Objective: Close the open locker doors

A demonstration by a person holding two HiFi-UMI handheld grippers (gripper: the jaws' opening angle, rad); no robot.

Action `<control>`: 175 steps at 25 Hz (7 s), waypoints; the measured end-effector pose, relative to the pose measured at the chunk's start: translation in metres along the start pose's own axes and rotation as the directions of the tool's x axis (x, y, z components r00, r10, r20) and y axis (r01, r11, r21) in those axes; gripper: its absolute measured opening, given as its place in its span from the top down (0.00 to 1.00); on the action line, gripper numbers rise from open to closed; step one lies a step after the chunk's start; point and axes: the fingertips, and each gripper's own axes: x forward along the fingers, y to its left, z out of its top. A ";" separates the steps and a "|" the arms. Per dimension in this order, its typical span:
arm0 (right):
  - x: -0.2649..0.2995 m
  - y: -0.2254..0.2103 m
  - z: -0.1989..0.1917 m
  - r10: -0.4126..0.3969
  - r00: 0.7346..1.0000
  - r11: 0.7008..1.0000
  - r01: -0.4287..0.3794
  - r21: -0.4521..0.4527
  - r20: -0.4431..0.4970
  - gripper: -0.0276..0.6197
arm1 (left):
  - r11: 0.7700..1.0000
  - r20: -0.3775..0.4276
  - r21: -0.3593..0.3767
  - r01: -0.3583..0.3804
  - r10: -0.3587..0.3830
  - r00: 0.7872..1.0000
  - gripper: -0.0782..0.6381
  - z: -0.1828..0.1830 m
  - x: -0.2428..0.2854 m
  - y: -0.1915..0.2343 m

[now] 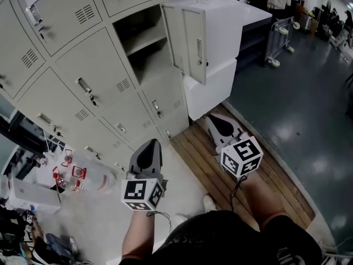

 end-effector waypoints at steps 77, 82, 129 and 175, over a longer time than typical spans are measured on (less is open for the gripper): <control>0.253 -0.235 0.022 -0.226 0.974 0.974 0.225 0.039 0.011 0.72 | 0.995 -0.018 0.006 0.096 -0.096 0.995 0.88 0.007 0.215 0.141; 0.259 -0.232 0.020 -0.226 0.974 0.973 0.226 0.039 0.004 0.74 | 0.993 -0.019 0.002 0.118 -0.118 0.993 0.88 0.007 0.225 0.149; 0.361 -0.031 0.016 0.095 0.995 0.989 -0.094 -0.116 0.003 0.72 | 0.999 -0.021 -0.033 0.016 -0.016 1.000 0.88 0.002 0.207 0.237; 0.505 0.011 0.018 0.208 0.978 0.973 -0.205 -0.106 0.015 0.61 | 0.998 -0.037 -0.061 -0.014 0.011 0.999 0.88 -0.009 0.217 0.325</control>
